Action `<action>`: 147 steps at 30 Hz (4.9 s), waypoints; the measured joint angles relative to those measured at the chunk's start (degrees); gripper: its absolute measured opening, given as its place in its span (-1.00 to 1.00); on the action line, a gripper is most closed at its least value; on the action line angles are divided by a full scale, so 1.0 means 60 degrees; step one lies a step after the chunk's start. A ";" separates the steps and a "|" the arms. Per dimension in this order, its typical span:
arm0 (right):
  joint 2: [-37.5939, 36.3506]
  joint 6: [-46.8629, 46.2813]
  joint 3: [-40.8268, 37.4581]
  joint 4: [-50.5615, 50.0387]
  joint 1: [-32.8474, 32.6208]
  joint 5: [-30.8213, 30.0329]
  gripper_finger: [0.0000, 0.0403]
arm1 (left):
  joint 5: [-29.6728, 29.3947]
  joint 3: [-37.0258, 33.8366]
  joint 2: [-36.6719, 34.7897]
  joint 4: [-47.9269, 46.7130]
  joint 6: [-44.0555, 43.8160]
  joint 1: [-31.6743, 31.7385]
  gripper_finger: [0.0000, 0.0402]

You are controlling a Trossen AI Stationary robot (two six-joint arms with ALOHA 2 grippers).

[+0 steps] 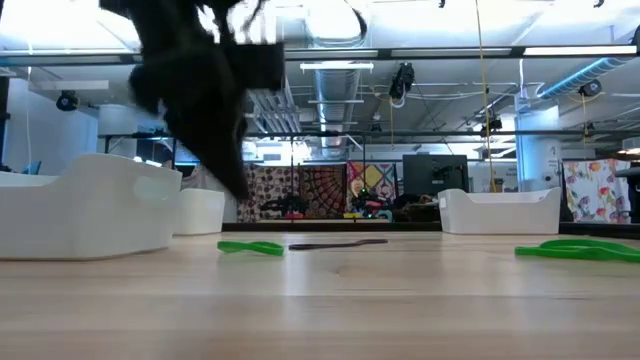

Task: Sort rubber bands into baskets
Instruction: Put the green rubber band into the bottom white bin

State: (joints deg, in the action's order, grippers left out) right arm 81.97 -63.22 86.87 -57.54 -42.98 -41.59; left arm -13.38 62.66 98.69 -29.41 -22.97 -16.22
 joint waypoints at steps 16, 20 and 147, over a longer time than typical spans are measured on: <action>0.0131 -0.0290 -0.0004 0.0502 0.0000 0.0490 -0.05 | 0.1372 -0.0199 0.1400 0.0626 0.0464 0.0779 -0.58; 0.0131 -0.0327 -0.0004 0.0524 0.0000 0.0508 -0.05 | 0.1379 -0.0191 0.1466 0.0495 0.0384 0.0880 -0.79; -0.3061 -0.3667 -0.4995 -0.2146 -0.0030 0.2010 -0.05 | 0.2387 0.7597 0.7349 0.2579 0.4150 0.1598 -0.79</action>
State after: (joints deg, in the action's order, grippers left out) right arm 63.61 -85.22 56.90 -70.42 -43.16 -29.54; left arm 0.94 108.24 142.78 -13.93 1.94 -6.63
